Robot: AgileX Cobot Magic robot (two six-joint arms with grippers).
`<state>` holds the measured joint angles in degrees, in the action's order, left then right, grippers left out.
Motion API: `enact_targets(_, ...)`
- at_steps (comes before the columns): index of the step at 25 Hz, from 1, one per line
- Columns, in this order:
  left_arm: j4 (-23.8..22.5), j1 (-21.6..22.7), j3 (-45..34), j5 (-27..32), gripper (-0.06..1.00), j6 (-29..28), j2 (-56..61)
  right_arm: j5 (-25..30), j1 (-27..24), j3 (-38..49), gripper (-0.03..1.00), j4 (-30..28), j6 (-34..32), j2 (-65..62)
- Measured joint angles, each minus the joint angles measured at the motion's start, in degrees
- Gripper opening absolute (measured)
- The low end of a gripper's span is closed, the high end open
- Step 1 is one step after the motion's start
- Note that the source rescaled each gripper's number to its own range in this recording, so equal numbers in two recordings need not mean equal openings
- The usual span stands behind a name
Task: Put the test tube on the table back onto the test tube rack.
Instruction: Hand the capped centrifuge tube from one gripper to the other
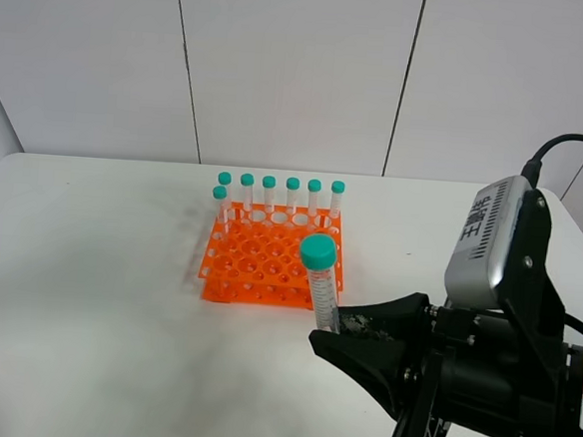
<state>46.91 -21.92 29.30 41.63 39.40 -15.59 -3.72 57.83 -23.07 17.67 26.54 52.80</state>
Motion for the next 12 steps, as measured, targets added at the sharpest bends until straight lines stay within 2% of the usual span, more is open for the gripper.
enact_targets(6, 1.8, 0.0, 0.0, -0.25, 0.94, 4.19, -7.72, 0.0, 0.0, 0.0, 0.0, 0.0, 0.0, 0.0)
enact_targets(12, 9.12, 0.0, 0.0, -1.36, 0.94, 15.11, -14.49, -0.16, 0.0, 0.0, 0.0, 0.0, 0.0, 0.0)
